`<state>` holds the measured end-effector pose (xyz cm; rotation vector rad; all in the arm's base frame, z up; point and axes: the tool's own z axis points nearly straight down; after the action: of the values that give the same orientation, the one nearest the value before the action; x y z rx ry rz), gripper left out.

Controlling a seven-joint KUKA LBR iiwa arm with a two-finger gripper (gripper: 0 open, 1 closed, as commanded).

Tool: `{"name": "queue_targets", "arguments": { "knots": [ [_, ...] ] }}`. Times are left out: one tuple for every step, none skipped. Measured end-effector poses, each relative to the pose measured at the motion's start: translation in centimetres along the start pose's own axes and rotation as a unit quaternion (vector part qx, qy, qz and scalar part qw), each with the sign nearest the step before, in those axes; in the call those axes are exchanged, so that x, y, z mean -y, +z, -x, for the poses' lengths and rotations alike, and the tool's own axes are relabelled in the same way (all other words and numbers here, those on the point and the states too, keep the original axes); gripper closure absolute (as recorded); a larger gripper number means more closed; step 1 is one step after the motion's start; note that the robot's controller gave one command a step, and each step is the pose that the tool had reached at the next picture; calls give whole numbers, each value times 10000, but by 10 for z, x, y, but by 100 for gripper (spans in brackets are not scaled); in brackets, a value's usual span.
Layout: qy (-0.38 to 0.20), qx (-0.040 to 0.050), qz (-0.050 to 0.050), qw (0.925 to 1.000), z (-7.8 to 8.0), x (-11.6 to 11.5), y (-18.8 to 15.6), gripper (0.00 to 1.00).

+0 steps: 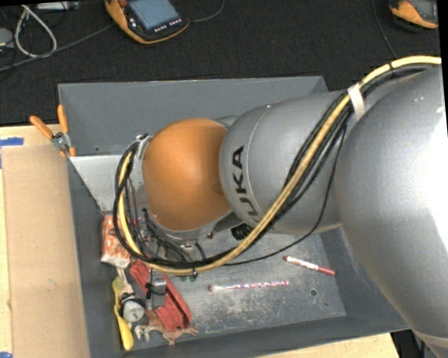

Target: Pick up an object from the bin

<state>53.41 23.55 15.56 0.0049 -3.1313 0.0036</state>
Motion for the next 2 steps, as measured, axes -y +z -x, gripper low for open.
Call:
{"name": "queue_targets", "arguments": {
  "knots": [
    [24, 38, 10, 10000, 2, 1, -4, 0],
    [-352, 25, 12, 9994, 10, 39, 48, 0]
  ]
}}
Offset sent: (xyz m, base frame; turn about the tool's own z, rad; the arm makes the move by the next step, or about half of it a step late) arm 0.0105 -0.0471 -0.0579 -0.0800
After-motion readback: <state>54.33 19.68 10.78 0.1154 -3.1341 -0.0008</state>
